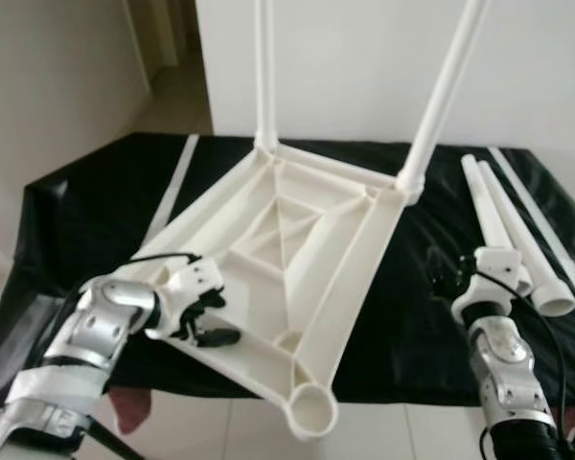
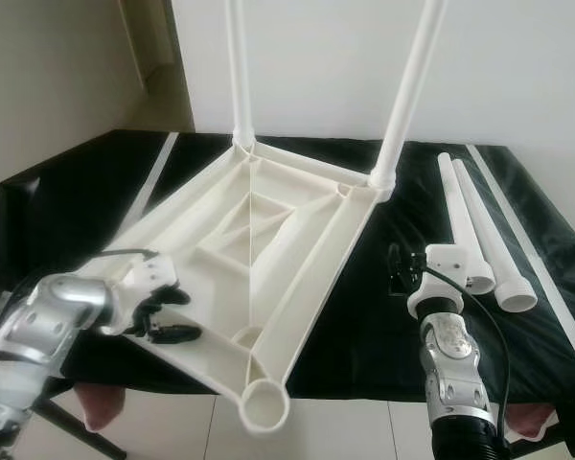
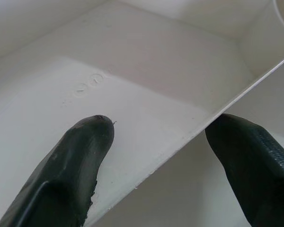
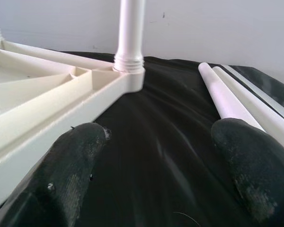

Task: Building children table

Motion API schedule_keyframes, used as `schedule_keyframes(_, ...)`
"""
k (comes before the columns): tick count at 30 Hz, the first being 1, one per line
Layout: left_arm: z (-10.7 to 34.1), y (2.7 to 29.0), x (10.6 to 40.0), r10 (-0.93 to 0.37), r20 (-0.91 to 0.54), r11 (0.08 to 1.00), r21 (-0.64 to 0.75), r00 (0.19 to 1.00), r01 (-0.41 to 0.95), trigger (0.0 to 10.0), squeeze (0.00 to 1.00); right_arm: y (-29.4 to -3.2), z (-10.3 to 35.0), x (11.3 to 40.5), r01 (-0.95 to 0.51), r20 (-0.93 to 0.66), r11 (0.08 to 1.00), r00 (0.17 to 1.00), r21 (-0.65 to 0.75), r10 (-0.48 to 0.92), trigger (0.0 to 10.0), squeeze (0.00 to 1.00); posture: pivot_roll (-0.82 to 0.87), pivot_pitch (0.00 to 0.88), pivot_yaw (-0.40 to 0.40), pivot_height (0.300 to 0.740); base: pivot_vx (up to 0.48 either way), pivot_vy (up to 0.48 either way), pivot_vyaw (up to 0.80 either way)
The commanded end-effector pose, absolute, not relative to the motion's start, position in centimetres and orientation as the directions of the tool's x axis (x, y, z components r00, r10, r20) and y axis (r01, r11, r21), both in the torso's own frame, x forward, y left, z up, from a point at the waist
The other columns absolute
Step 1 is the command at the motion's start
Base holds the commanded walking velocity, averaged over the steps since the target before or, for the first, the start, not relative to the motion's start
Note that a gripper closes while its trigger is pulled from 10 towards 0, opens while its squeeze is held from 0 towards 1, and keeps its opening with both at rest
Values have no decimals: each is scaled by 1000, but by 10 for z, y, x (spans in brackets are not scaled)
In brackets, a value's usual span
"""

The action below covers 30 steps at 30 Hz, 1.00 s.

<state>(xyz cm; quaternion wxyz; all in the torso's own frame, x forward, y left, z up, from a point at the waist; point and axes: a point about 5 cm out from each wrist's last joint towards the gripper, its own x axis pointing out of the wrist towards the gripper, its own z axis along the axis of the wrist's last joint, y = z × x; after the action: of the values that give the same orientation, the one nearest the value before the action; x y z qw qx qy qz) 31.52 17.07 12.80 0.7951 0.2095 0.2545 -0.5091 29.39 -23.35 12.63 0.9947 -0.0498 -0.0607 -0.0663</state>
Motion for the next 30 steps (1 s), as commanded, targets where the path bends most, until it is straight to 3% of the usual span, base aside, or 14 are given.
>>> schedule_keyframes(1,126,188,334,-443,-552,690,294,706,662,10000,0,-234,130,295,147,135,986,981,-77,-136,10000,0,36,10,-8,740,0,0,0)
schedule_keyframes(7,124,183,343,-382,-523,770,276,762,575,10000,0,-233,131,296,156,142,985,979,-70,-144,10000,0,29,12,-1,740,0,0,0)
schedule_keyframes(16,121,155,345,-400,-495,793,235,771,562,10000,0,-230,132,299,162,149,985,977,-60,-152,10000,0,31,10,3,740,0,0,0)
schedule_keyframes(20,113,127,335,-482,-507,734,212,715,645,10000,0,-228,134,301,168,157,985,975,-46,-159,10000,0,33,10,6,740,0,0,0)
schedule_keyframes(25,117,126,336,-533,-494,726,149,687,671,10000,0,-228,133,300,164,154,985,976,-44,-156,10000,0,35,11,5,740,0,0,0)
schedule_keyframes(30,137,124,332,-658,-420,632,141,625,762,10000,0,-241,135,298,191,158,980,971,-53,-180,10000,0,33,12,8,740,0,0,0)
